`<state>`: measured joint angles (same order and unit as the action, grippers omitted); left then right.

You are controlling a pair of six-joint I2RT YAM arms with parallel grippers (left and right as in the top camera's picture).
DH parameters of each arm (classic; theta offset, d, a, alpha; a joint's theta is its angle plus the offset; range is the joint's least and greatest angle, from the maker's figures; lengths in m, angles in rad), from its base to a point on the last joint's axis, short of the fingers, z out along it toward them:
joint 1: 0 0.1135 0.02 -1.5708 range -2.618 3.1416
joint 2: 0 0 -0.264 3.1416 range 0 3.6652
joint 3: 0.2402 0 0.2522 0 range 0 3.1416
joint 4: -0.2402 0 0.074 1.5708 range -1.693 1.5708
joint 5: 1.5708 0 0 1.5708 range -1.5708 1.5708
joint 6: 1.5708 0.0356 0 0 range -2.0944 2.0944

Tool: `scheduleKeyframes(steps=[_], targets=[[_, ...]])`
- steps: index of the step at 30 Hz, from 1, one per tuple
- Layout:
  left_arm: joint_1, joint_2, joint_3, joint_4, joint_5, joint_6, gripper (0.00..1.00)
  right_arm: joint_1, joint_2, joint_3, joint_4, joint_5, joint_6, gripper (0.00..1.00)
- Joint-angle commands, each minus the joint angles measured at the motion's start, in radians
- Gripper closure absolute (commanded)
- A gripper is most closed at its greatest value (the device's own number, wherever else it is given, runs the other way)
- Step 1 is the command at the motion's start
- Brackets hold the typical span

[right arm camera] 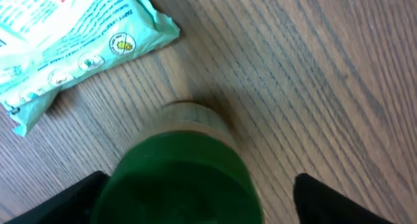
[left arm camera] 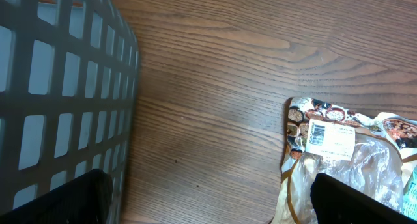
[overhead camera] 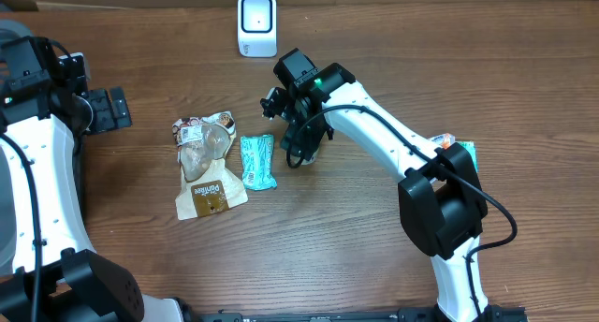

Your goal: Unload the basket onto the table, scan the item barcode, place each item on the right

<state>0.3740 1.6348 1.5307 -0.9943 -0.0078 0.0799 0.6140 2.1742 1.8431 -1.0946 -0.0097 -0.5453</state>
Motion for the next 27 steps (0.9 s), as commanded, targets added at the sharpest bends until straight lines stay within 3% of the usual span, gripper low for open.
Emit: scheduleKeyframes(steps=[1,3,8,9,14,18,19,22,25,27], targets=[[0.011,-0.005,-0.004,0.005,-0.006,-0.013,0.0,-0.008,-0.002,-0.004,0.005,0.016,-0.001,0.24],[0.011,-0.005,-0.004,0.004,-0.006,-0.013,0.01,-0.008,-0.002,-0.004,0.005,0.016,0.025,0.39],[0.011,-0.005,-0.004,0.004,-0.006,-0.013,0.0,-0.01,-0.002,-0.004,0.01,0.018,0.179,0.53],[0.011,-0.005,-0.004,0.004,-0.006,-0.013,0.01,-0.013,-0.003,-0.003,0.01,0.018,0.266,0.57],[0.011,-0.005,-0.004,0.004,-0.006,-0.013,0.01,-0.021,-0.003,-0.003,-0.005,0.02,0.622,0.59],[0.011,-0.005,-0.004,0.005,-0.006,-0.013,0.0,-0.021,-0.003,-0.003,-0.033,0.019,1.047,0.49],[0.011,-0.005,-0.004,0.005,-0.006,-0.013,0.0,-0.021,-0.003,-0.003,-0.031,0.019,1.132,0.4],[0.011,-0.005,-0.004,0.004,-0.006,-0.013,0.0,-0.021,-0.003,-0.003,-0.027,0.02,1.356,0.26],[0.011,-0.005,-0.004,0.005,-0.006,-0.013,0.0,-0.021,-0.003,-0.003,0.005,0.042,1.418,0.17],[0.011,-0.005,-0.004,0.005,-0.006,-0.013,0.01,-0.021,-0.003,-0.001,0.026,0.087,1.339,0.13]])
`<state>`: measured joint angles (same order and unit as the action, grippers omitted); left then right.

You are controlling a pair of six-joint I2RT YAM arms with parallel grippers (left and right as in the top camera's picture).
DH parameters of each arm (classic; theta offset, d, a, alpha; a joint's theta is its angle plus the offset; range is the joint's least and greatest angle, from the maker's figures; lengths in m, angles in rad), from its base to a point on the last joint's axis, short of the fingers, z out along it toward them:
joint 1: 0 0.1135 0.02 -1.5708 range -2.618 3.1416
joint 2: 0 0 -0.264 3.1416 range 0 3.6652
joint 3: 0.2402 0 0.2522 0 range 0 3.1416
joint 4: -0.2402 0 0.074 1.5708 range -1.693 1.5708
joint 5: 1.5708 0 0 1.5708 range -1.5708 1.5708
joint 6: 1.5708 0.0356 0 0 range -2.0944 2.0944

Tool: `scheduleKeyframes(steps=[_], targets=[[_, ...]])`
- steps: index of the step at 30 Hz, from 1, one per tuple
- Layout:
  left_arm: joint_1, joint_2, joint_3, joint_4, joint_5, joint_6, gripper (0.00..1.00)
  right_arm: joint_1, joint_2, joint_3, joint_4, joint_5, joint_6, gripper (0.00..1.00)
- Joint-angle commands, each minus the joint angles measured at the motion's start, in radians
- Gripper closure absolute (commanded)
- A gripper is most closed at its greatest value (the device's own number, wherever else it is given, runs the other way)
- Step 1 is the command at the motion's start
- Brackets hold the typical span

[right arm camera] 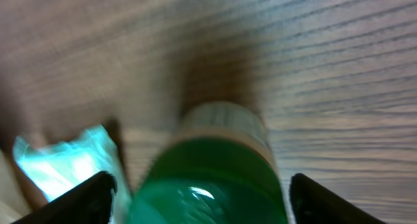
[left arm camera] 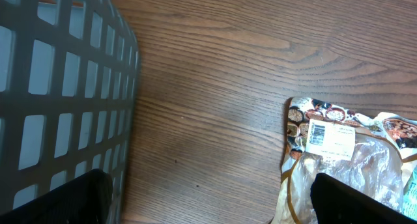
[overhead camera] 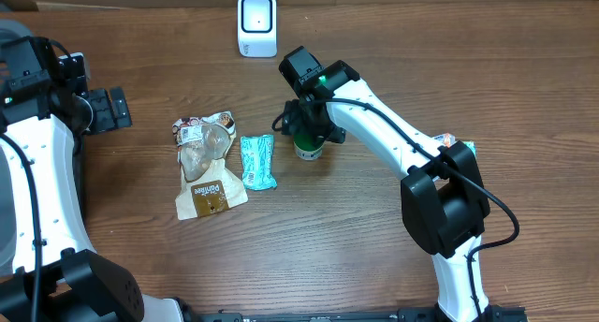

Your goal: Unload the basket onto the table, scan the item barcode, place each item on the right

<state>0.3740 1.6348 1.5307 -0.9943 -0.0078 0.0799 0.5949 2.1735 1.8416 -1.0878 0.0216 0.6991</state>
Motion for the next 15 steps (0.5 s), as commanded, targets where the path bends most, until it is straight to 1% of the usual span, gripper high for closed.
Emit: scheduleKeyframes(steps=[1,4,5,10,13,15], targets=[[0.011,-0.005,-0.004,0.005,-0.006,-0.013,0.01,-0.002,-0.002,0.006,0.024,0.071,0.034,0.11],[0.011,-0.005,-0.004,0.005,-0.006,-0.013,0.0,-0.006,-0.002,0.045,0.024,0.082,-0.282,0.04],[0.011,-0.005,-0.004,0.004,-0.006,-0.013,0.0,-0.006,-0.002,0.068,0.005,0.082,-0.434,0.01],[0.011,-0.005,-0.004,0.005,-0.006,-0.013,0.0,-0.005,-0.002,0.134,-0.08,0.073,-0.913,0.0],[0.011,-0.005,-0.004,0.004,-0.006,-0.013,0.0,-0.005,-0.002,0.125,-0.129,-0.035,-1.122,0.0],[0.011,-0.005,-0.004,0.004,-0.006,-0.013,0.0,-0.005,-0.002,0.106,-0.146,-0.096,-1.197,0.0]])
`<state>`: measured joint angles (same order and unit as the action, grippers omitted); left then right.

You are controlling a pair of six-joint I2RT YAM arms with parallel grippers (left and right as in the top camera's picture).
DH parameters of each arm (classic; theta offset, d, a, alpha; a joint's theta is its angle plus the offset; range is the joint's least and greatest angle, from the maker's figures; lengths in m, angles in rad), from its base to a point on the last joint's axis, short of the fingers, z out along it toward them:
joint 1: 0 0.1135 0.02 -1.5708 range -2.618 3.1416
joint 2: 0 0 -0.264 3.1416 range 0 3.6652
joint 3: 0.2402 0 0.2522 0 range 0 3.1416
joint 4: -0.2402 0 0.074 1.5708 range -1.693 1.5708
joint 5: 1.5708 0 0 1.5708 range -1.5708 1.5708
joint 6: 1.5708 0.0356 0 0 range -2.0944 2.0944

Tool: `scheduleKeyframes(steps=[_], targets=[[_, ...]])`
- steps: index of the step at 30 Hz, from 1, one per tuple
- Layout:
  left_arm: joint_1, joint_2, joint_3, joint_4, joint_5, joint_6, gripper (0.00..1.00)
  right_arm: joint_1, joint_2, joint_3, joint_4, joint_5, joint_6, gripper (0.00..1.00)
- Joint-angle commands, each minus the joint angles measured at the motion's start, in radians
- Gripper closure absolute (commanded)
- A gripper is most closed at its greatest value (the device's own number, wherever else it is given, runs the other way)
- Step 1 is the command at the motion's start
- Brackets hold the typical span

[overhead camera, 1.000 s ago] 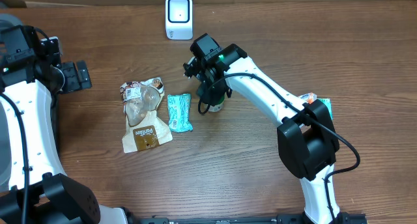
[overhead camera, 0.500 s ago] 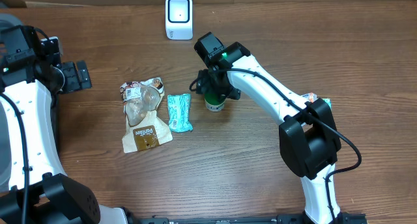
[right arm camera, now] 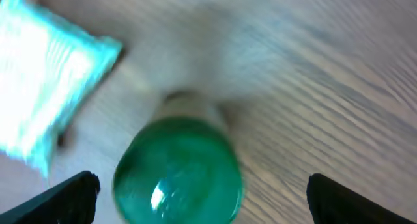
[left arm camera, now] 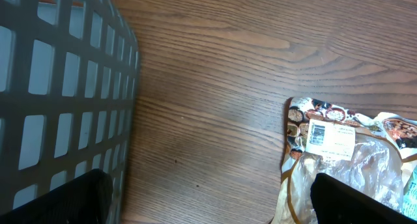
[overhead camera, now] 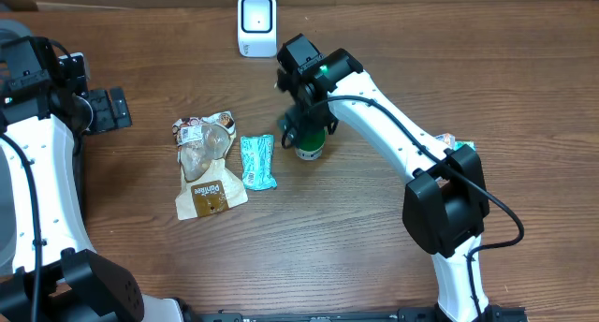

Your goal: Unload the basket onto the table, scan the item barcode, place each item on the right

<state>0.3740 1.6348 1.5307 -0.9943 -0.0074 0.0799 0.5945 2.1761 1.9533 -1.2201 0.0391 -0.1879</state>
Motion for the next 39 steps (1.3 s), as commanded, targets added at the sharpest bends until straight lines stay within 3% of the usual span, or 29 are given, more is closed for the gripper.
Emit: scheduleKeyframes(steps=[1,8,11,12,20,23,27,30,34,36,38,39], targets=[[0.011,-0.005,-0.004,0.004,-0.007,-0.013,0.0,-0.005,-0.005,-0.014,-0.017,-0.124,-0.323,0.0],[0.011,-0.005,-0.004,0.004,-0.007,-0.013,0.0,-0.006,-0.004,-0.118,0.057,-0.119,-0.338,0.0],[0.011,-0.005,-0.004,0.004,-0.007,-0.013,0.0,-0.01,-0.004,-0.129,0.073,-0.111,-0.338,0.08],[0.011,-0.005,-0.004,0.004,-0.007,-0.013,0.0,-0.014,-0.004,-0.13,0.082,-0.108,-0.337,0.21],[0.011,-0.005,-0.004,0.005,-0.006,-0.013,0.0,-0.027,-0.004,-0.13,0.109,-0.108,-0.265,0.28],[0.011,-0.005,-0.004,0.004,-0.007,-0.013,0.0,-0.029,-0.004,-0.129,0.116,-0.108,-0.124,0.28],[0.011,-0.005,-0.004,0.005,-0.007,-0.013,0.0,-0.03,-0.005,-0.127,0.106,-0.063,0.348,0.27],[0.011,-0.005,-0.004,0.004,-0.006,-0.013,0.0,-0.031,-0.005,-0.127,0.1,-0.064,0.562,0.25],[0.011,-0.005,-0.004,0.005,-0.006,-0.013,0.0,-0.031,-0.005,-0.127,0.124,-0.067,0.558,0.2],[0.011,-0.005,-0.004,0.004,-0.006,-0.013,0.0,-0.031,-0.005,-0.125,0.131,-0.066,0.457,0.16],[0.011,-0.005,-0.004,0.004,-0.006,-0.013,0.0,-0.031,-0.005,-0.125,0.133,-0.066,0.354,0.01],[0.011,-0.005,-0.004,0.004,-0.006,-0.013,0.01,-0.031,-0.005,-0.125,0.135,-0.066,0.299,0.0]])
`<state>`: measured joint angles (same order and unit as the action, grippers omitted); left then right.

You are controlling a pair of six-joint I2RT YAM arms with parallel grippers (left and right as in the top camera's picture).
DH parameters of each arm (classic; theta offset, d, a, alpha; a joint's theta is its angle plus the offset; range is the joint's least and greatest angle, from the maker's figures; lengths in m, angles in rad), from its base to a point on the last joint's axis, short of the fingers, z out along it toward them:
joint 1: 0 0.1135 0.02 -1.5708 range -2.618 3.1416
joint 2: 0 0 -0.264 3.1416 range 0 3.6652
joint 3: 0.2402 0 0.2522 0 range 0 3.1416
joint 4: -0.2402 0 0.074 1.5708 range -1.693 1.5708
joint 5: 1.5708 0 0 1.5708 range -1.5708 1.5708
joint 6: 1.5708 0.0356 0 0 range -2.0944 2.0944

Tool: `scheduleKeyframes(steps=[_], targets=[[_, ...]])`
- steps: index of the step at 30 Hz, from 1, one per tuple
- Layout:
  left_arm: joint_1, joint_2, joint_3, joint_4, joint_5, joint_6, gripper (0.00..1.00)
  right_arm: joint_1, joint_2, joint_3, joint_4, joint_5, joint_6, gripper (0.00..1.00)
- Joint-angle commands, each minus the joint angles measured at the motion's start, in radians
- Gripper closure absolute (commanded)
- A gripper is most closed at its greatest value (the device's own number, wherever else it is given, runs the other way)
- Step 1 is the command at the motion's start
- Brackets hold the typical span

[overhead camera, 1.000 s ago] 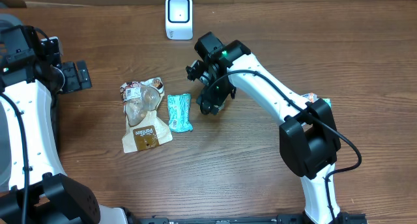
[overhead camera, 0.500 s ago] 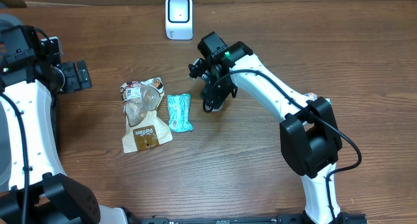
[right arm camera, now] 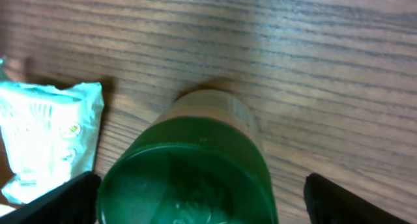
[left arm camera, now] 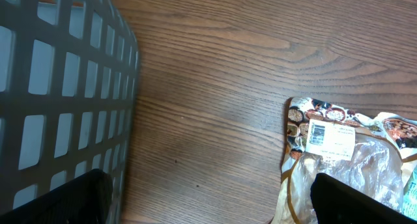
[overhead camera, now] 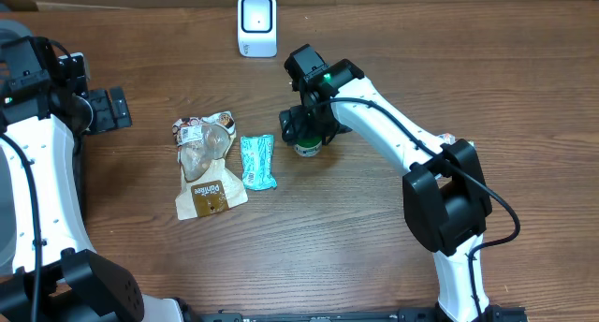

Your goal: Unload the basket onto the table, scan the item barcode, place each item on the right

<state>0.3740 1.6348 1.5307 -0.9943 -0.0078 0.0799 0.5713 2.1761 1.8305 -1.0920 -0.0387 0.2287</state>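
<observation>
A jar with a green lid stands upright on the wooden table, right of a teal packet. My right gripper is open, its fingers on either side of the lid, with a small gap on the right. The white barcode scanner stands at the table's far edge. A brown snack bag with a white barcode label lies left of the teal packet. My left gripper is open and holds nothing, over bare wood between the bag and a basket.
A grey slatted basket stands at the left edge under the left arm. A small orange and teal item peeks out behind the right arm's base.
My right gripper was higher and nearer the scanner, above the jar. Now it is lower, with its fingers beside the lid. The left arm has not moved.
At first my right gripper was low over the jar, hiding it from above. Then the jar showed upright beside the teal packet. The gripper then stood higher, clear of the jar, and is now down around it again.
</observation>
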Motion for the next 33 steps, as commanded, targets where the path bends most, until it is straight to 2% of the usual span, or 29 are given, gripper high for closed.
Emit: scheduleKeyframes(steps=[1,5,9,12,16,19,20,24,26,30,33], targets=[[0.011,-0.005,-0.004,0.004,-0.006,-0.013,0.0,-0.008,-0.005,-0.002,0.011,0.011,-0.172,0.0],[0.011,-0.005,-0.004,0.004,-0.006,-0.013,0.0,-0.008,-0.005,-0.002,0.019,0.011,-0.317,0.0],[0.011,-0.005,-0.004,0.004,-0.006,-0.013,0.0,-0.008,-0.005,-0.004,0.037,0.011,-0.349,0.01],[0.011,-0.005,-0.004,0.004,-0.006,-0.013,0.0,-0.008,-0.005,-0.014,0.043,0.011,-0.389,0.12],[0.011,-0.005,-0.004,0.004,-0.006,-0.013,0.0,-0.008,-0.005,-0.039,0.051,0.011,-0.42,0.19],[0.011,-0.005,-0.004,0.005,-0.006,-0.013,0.01,-0.008,-0.005,-0.039,0.051,0.011,-0.42,0.31],[0.011,-0.005,-0.004,0.005,-0.006,-0.013,0.01,-0.008,-0.005,-0.039,0.051,0.011,-0.417,0.37],[0.011,-0.005,-0.004,0.004,-0.006,-0.013,0.01,-0.008,-0.005,-0.032,0.037,0.01,-0.381,0.41],[0.011,-0.005,-0.004,0.005,-0.006,-0.013,0.0,-0.008,-0.005,-0.007,0.011,0.003,-0.332,0.49],[0.011,-0.005,-0.004,0.004,-0.006,-0.013,0.0,-0.017,-0.005,0.099,-0.08,-0.134,-0.326,0.58],[0.011,-0.005,-0.004,0.004,-0.006,-0.013,0.0,-0.035,-0.006,0.22,-0.178,-0.288,-0.327,0.58]])
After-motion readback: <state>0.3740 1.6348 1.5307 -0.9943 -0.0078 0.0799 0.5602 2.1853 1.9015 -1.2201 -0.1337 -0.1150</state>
